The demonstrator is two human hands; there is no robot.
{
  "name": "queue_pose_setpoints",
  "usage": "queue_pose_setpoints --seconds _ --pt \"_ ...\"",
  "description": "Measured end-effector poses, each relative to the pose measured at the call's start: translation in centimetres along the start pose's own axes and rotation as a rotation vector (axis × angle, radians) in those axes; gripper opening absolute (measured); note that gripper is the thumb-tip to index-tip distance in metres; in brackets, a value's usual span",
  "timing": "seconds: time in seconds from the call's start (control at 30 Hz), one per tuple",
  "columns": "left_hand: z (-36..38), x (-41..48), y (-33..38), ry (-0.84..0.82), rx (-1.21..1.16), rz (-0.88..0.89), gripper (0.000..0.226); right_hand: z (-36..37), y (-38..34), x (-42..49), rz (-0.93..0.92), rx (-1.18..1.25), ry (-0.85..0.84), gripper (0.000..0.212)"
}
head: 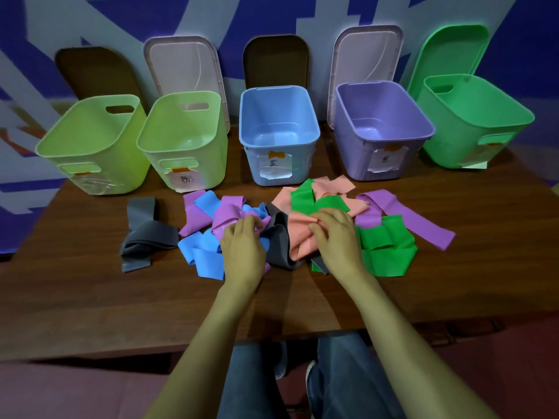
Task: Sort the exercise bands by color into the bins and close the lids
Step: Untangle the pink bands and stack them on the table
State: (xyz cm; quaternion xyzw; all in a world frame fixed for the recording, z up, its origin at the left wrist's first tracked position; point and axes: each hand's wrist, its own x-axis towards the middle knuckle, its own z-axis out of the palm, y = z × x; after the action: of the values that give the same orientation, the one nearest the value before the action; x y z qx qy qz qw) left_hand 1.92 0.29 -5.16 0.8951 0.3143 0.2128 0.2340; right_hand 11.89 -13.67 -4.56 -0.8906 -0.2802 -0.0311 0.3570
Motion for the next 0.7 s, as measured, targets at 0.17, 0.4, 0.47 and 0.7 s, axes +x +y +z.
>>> queue_pose_setpoints --seconds 0.17,0.4,0.47,0.7 --pt "-1.1 -0.1 0.5 -0.006 -0.148 -0.055 0.022 -2.0 -2.2 0.8 0.016 0.183 0.054 0.022" --pt "-5.6 1.6 5.0 -0.310 -0.720 0.062 0.019 -5.1 -6.6 3.7 -0.080 0.402 0.191 0.021" --pt "-5.5 2.6 5.4 -0.309 -0.683 0.048 0.005 -5.4 -7.0 4.8 -0.090 0.389 0.187 0.021" --pt "-4.2 4.8 4.4 -0.058 -0.694 -0.157 0.004 -3.8 -3.7 7.0 -0.011 0.221 0.053 0.017"
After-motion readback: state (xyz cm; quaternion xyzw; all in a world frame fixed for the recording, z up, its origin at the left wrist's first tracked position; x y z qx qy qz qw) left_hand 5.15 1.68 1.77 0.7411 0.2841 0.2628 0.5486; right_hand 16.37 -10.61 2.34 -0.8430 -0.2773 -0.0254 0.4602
